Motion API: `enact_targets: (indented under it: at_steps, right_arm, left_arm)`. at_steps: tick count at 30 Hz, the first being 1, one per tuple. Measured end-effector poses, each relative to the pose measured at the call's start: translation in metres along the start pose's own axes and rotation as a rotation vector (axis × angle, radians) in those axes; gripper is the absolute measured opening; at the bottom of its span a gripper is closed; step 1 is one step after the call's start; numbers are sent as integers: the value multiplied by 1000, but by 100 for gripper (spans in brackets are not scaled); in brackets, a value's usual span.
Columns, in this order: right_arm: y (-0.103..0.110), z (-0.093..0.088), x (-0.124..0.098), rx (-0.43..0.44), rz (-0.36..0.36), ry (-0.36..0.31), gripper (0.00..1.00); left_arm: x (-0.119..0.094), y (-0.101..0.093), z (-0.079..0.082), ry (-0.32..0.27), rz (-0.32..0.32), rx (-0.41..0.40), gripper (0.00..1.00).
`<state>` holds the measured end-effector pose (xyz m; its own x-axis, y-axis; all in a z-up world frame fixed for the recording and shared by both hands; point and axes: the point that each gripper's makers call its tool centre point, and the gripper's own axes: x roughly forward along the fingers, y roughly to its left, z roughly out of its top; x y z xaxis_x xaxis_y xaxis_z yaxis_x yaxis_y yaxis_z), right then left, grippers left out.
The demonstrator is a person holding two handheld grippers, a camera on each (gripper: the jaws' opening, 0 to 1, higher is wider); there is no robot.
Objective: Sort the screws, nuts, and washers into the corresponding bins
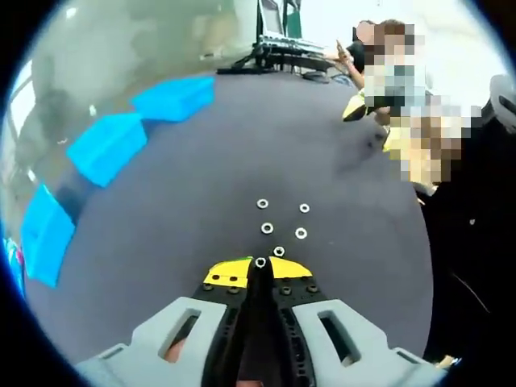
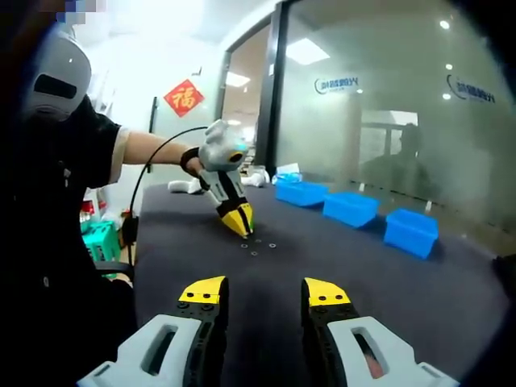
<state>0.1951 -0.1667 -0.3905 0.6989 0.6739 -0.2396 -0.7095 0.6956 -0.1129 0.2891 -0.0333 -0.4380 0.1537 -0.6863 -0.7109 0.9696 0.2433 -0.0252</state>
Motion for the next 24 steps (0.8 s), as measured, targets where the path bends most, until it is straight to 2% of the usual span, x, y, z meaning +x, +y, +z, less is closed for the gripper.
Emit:
enact_targets:
  at_steps: [8, 15, 19, 24]
  right_arm:
    - [-1, 0, -1, 0, -4, 1, 33]
    - [1, 2, 0, -3, -2, 1, 33]
    - [3, 5, -1, -9, -4, -2, 33]
    - [4, 8, -2, -12, -7, -4, 33]
  left_arm:
    - [-4, 1, 2, -32, 12, 2, 5]
    - [-12, 12, 12, -115, 72, -30, 5]
    - [-22, 31, 17, -170, 160, -56, 5]
    - [-38, 66, 22, -259, 306, -135, 5]
